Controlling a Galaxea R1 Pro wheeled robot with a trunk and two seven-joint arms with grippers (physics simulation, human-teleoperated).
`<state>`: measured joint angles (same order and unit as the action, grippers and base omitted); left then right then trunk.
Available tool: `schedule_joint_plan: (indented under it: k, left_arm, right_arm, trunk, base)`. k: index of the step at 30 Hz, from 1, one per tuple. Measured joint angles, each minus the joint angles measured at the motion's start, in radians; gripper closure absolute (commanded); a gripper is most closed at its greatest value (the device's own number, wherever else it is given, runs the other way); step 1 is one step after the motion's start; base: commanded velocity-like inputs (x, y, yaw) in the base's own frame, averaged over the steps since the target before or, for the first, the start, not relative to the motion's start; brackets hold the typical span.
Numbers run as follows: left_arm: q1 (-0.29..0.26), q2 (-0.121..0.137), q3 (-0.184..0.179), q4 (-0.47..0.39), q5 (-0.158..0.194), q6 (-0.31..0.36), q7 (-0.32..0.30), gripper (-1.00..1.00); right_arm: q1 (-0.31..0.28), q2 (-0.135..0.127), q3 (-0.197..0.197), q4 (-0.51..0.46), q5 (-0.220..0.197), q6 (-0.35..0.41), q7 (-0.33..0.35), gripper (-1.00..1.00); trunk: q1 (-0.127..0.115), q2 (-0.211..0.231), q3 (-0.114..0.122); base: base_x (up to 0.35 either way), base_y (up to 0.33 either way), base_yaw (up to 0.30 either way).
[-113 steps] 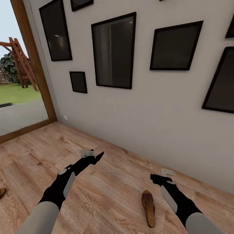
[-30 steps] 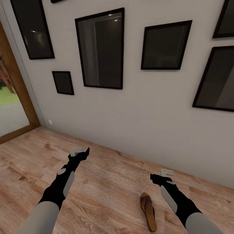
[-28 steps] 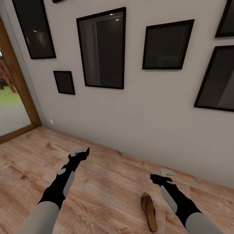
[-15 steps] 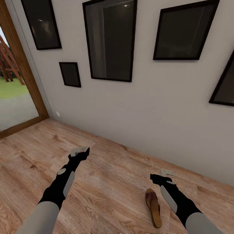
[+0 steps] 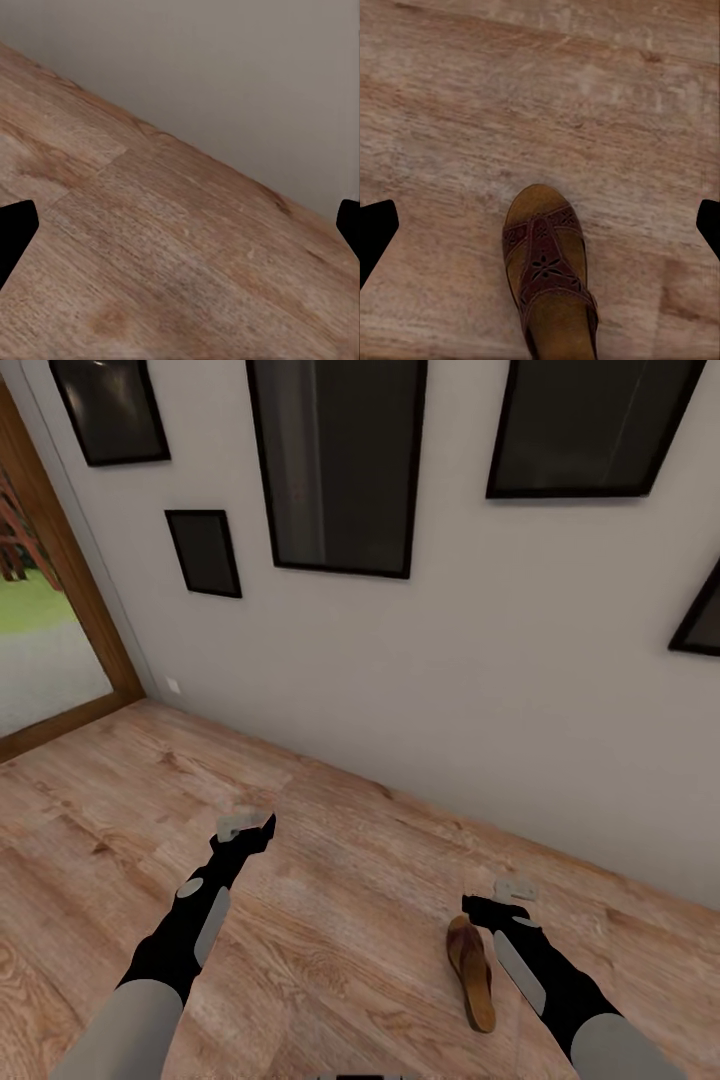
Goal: Pick up the two gym shoes and the two sandals from the corridor floor and place them onto the hallstand (shoe rack) in the corridor, making sure they are on the rack and not on the floor. Arrange them so the two gym shoes are next to each other and the two sandals are next to each other.
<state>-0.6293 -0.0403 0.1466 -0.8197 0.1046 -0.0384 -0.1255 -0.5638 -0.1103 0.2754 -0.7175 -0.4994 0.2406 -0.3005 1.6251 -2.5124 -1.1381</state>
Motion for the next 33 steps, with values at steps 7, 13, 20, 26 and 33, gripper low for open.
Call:
schedule_joint_plan:
  k: [7, 13, 20, 26, 33]
  left_arm:
    - [0.0, 0.0, -0.001, 0.0, 0.0, 0.0, 0.0, -1.0]
    - [0.0, 0.0, -0.001, 0.0, 0.0, 0.0, 0.0, -1.0]
    - [0.0, 0.0, -0.001, 0.0, 0.0, 0.0, 0.0, -1.0]
    - [0.0, 0.0, -0.001, 0.0, 0.0, 0.0, 0.0, -1.0]
    - [0.0, 0.0, -0.001, 0.0, 0.0, 0.0, 0.001, -1.0]
  right_arm:
    - [0.0, 0.0, -0.001, 0.0, 0.001, 0.0, 0.0, -1.0]
    - [0.0, 0.0, -0.001, 0.0, 0.0, 0.0, 0.001, -1.0]
    - [0.0, 0.0, -0.003, 0.0, 0.0, 0.0, 0.001, -1.0]
    - [0.0, 0.0, -0.003, 0.0, 0.001, 0.0, 0.001, -1.0]
    - [0.0, 0.0, -0.002, 0.0, 0.001, 0.0, -0.001, -1.0]
  trunk:
    - [0.003, -0.002, -0.039]
    - [0.006, -0.003, -0.072]
    - [0.009, -0.005, -0.11]
    - [0.011, -0.006, -0.135]
    - [0.011, -0.006, -0.142]
  base:
    - [0.0, 0.0, 0.0]
    - [0.0, 0.0, 0.0]
    - [0.0, 0.0, 0.0]
    - [0.0, 0.0, 0.0]
    - [0.0, 0.0, 0.0]
